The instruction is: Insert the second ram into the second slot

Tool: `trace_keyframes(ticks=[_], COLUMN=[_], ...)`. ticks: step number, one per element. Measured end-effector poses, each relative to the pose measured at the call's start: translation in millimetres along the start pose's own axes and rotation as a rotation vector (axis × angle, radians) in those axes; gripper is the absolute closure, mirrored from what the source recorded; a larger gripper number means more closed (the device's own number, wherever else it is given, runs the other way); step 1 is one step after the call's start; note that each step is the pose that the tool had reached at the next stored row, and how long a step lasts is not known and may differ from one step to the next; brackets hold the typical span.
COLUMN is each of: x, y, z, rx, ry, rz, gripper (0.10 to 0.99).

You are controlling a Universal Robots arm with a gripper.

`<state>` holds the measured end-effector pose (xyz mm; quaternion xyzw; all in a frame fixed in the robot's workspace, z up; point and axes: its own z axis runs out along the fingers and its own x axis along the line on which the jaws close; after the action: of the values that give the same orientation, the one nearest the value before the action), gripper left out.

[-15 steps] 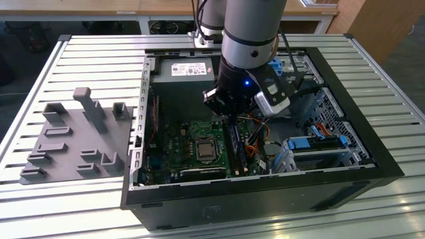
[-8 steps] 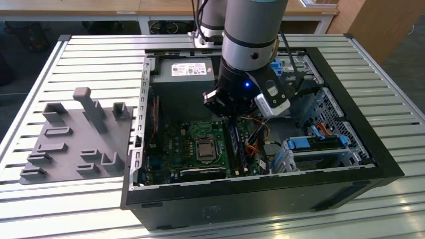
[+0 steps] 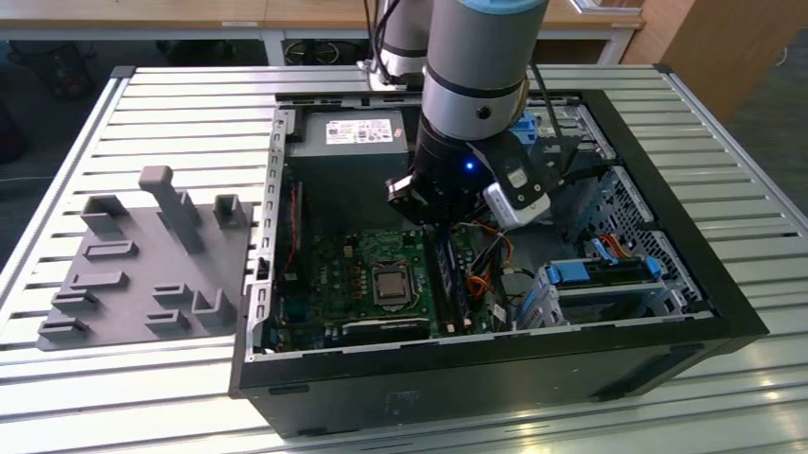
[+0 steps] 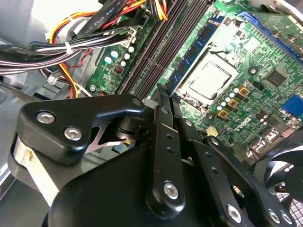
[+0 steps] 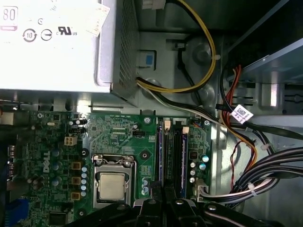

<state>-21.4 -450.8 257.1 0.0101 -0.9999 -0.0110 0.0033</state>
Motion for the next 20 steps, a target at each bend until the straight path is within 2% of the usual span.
trace_keyframes(ticks=[20], x=[-1.0], y=[-0.3], z=[10.9], rx=[0.000], ry=[0.0002], rz=[0.000], gripper=[0.949])
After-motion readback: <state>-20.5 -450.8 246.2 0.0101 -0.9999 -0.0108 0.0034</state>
